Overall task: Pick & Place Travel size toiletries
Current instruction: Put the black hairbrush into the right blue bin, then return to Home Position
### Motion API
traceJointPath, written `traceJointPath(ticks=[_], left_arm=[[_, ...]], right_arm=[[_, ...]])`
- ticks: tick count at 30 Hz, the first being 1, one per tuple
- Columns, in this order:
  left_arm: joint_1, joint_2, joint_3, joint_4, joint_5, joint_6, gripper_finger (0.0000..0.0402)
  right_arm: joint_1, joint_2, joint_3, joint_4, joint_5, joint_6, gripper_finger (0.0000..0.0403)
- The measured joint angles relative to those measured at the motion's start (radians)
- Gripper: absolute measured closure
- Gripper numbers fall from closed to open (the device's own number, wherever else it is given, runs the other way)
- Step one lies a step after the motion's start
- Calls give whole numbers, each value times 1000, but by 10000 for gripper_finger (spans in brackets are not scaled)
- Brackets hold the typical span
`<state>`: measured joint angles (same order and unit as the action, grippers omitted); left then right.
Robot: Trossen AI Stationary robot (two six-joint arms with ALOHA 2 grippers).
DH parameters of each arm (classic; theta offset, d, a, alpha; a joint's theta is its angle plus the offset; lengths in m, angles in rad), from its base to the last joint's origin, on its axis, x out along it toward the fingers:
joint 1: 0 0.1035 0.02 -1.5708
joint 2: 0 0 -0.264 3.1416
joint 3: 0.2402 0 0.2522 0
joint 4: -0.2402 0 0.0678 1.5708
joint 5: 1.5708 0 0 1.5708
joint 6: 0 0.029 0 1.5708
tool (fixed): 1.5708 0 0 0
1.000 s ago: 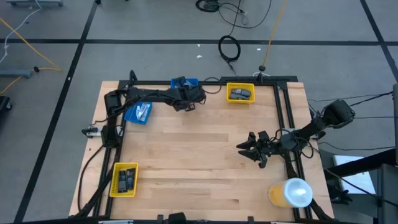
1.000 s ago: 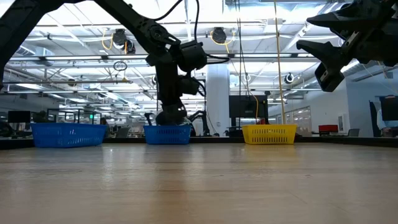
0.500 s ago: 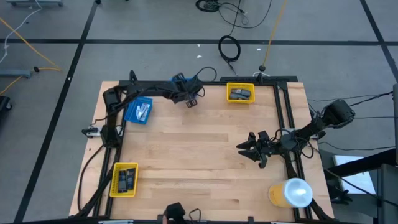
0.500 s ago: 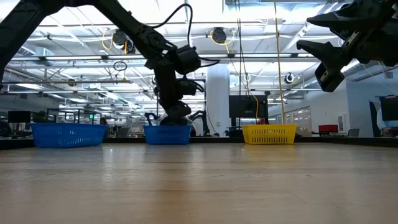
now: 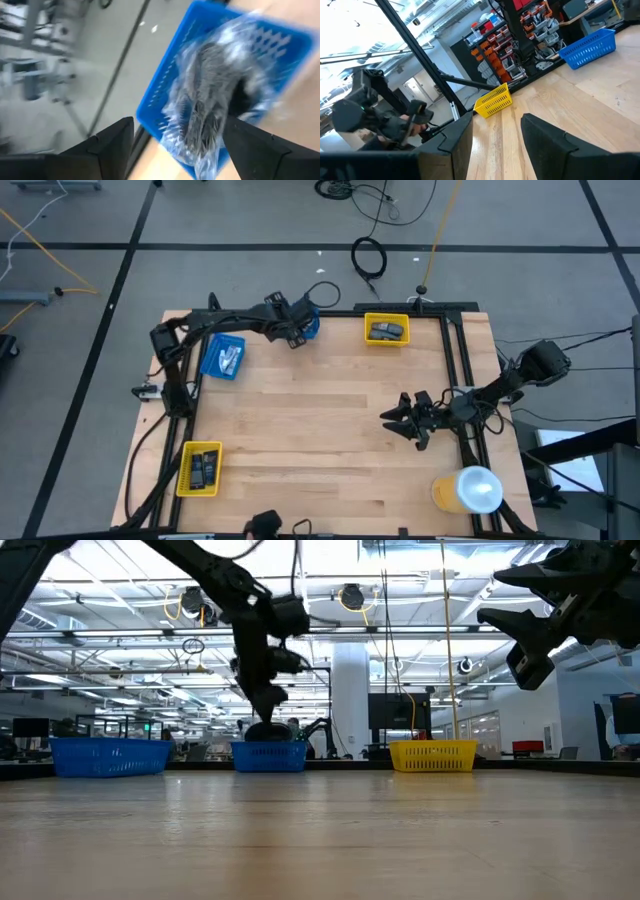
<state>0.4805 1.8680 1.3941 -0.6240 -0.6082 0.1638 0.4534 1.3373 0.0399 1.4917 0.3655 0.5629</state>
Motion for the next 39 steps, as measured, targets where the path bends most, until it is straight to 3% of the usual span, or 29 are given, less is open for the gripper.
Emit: traceJointPath(ticks=[5, 9, 16, 23, 26, 32, 39], left_arm=[[-9, -69, 0, -24, 186, -23, 110], [-26, -101, 0, -42, 248, -61, 143], [-25, -52, 1, -37, 344, -92, 271], [11, 36, 1, -14, 278, -86, 392], [26, 61, 1, 20, 220, -98, 387], [31, 81, 0, 58, 214, -96, 378], [-77, -28, 0, -6, 210, -162, 398]], right_arm=[[0, 0, 0, -2, 1, 0, 243], [0, 0, 0, -2, 1, 0, 246], [0, 0, 0, -1, 1, 1, 247], [0, 0, 0, -1, 2, 1, 248], [0, 0, 0, -1, 2, 0, 248], [0, 0, 0, -1, 3, 0, 248], [0, 0, 0, -19, 1, -7, 248]])
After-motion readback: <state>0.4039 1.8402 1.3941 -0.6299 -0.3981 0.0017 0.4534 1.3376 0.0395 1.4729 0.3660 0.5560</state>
